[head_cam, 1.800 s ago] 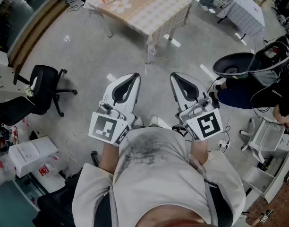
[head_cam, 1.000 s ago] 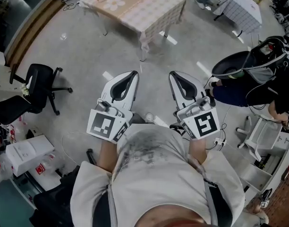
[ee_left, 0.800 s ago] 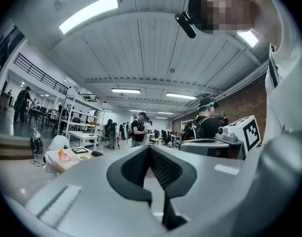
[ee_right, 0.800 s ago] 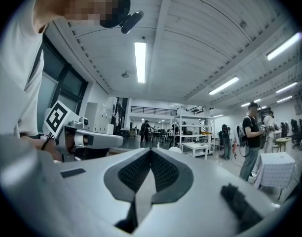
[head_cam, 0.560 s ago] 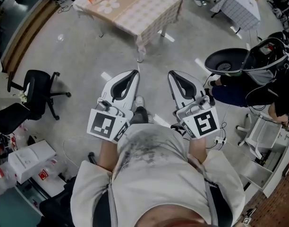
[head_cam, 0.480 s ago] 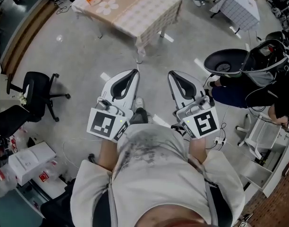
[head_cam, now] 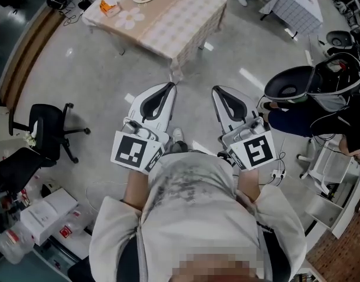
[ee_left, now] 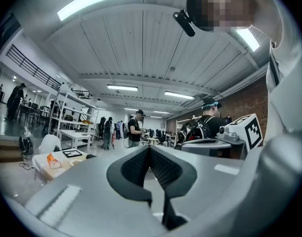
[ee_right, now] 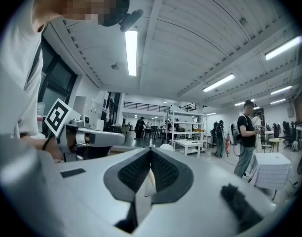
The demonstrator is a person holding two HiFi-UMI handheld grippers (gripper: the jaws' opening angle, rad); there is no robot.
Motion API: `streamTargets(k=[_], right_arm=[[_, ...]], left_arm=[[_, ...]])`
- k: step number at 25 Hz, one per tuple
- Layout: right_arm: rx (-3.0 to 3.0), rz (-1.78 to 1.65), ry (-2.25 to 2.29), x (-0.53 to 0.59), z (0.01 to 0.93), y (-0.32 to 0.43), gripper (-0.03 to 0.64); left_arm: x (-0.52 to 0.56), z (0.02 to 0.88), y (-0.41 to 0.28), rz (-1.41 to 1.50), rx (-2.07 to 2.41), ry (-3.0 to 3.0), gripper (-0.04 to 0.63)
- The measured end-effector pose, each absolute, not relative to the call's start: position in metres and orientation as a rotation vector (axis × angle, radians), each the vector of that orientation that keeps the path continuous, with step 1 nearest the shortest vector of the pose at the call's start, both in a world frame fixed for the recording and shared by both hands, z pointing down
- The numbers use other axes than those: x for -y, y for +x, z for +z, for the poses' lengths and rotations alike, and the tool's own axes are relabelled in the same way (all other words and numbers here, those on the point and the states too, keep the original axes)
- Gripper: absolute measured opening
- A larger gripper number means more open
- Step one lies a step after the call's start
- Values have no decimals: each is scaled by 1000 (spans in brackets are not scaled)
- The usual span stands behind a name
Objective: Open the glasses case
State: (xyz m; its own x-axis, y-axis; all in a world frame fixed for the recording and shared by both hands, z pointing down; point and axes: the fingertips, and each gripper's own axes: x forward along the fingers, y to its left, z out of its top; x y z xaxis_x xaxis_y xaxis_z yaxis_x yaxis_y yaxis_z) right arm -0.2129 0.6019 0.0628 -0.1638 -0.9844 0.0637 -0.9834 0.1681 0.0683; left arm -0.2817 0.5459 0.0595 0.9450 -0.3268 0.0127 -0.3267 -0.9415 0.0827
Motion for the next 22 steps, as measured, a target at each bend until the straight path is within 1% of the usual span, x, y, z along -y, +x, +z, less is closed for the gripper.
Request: streamTargets(k=[9,17,22], right_arm=[[2259,18,2026,-575,71,-191,15],[2253,37,2030,-547,72,-141,15],[2294,31,1993,-526,77,-101,15]], left_arm=[[-514,68,-264,9,449,3006,6],[-486,76,-215,30,449,2988,6],[-469,78,-173,36,490,2999,6]])
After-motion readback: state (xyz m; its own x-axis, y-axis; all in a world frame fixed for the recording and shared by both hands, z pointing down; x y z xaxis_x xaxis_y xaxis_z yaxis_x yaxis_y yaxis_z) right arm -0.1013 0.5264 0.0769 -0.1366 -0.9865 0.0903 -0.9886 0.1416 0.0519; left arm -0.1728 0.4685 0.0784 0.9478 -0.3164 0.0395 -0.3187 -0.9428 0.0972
